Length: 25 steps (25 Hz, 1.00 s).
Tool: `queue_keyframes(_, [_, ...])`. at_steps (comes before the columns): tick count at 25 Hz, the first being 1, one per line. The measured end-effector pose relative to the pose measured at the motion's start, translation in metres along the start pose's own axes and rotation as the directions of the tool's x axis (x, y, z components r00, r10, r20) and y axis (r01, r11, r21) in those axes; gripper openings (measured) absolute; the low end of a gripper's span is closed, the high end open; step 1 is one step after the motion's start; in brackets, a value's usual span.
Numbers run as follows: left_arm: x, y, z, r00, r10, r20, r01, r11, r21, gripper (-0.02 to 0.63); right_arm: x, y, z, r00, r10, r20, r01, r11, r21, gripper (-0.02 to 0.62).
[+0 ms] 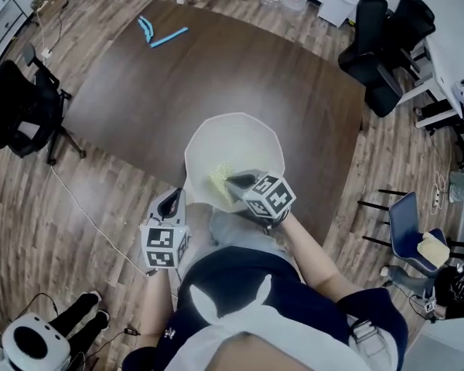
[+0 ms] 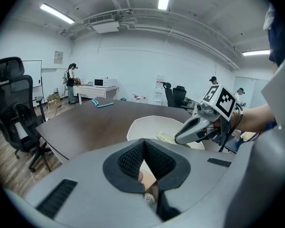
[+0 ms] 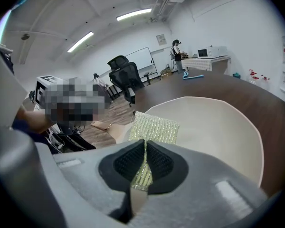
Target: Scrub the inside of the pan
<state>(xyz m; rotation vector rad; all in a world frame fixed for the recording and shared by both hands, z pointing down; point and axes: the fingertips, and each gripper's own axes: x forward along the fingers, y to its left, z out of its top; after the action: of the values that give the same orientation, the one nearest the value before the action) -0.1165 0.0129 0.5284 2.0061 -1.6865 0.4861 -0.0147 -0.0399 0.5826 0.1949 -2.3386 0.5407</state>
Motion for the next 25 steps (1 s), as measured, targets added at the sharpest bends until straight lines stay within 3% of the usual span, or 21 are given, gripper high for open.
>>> queue_keyframes(5, [0.0, 0.009, -0.005, 1.0, 0.014, -0.016, -0.015, 1.0, -0.022, 0.003, 0.02, 0.011, 0.001, 0.996, 0.043, -0.077, -0.047, 0.998, -0.044, 0.014])
queue_keyframes(25, [0.031, 0.022, -0.006, 0.995, 0.034, -0.091, -0.038, 0.999, -0.035, 0.003, 0.059, 0.01, -0.01, 0.948, 0.188, -0.258, -0.205, 0.978, -0.042, 0.014])
